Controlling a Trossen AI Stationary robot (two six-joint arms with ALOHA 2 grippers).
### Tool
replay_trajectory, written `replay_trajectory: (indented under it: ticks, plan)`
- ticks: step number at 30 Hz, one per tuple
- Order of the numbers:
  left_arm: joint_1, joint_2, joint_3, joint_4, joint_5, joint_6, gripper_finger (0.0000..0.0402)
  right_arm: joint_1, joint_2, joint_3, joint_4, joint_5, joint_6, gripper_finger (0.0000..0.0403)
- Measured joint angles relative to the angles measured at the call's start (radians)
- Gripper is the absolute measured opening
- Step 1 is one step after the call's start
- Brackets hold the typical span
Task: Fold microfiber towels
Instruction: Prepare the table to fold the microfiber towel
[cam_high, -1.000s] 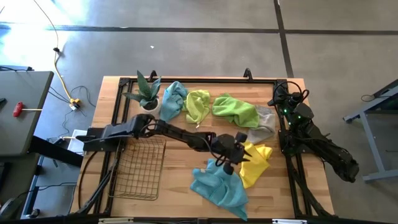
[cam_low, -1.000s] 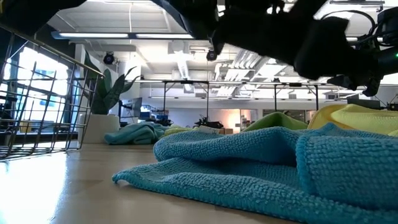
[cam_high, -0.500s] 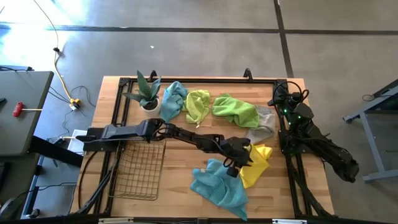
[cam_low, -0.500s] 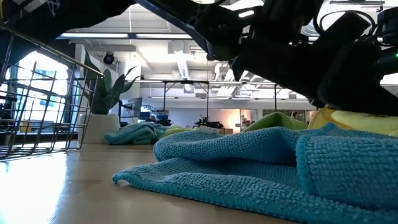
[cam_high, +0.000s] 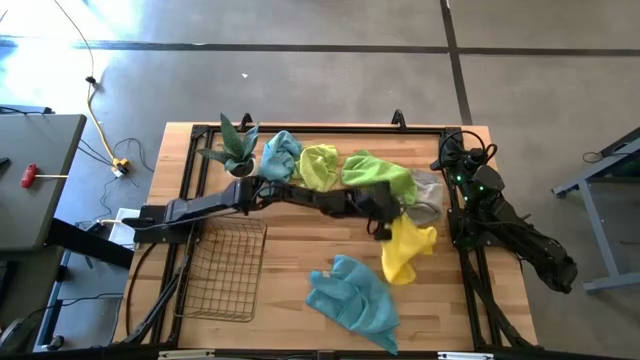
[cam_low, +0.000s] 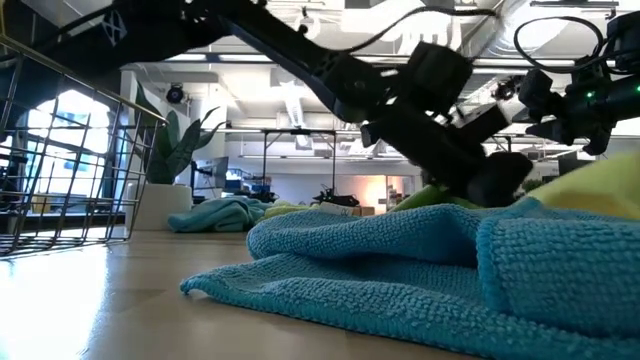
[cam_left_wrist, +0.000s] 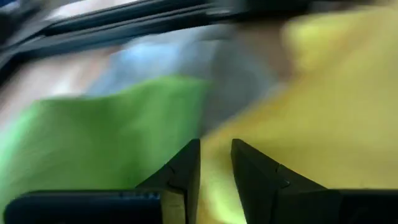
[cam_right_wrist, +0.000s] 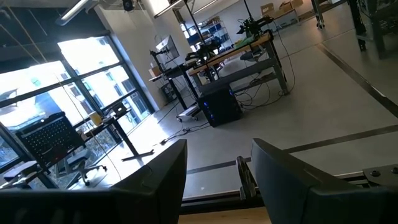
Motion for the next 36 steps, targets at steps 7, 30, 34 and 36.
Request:
replay_trajectory:
  ticks: [7,30,34,36]
  plan:
    - [0.036,-0.025,0.001,0.027,0.176,-0.087,0.0081,0.0,0.0,0.0,0.0,0.0,-0.002,0.0171]
    - [-0.065,-0.164,-0.013,-1.134,0.159,-0.057,0.0081,0.0,0.0,0.0,0.0,-0.01,-0.002,0.0171]
    - [-0.075,-0.175,-0.066,-1.155,0.142,-0.061,0.0081,0.0,0.0,0.0,-0.001,-0.01,-0.002,0.0171]
    - [-0.076,-0.182,-0.093,-1.139,0.125,-0.06,0.0081,0.0,0.0,0.0,-0.001,-0.01,-0.001,0.0171]
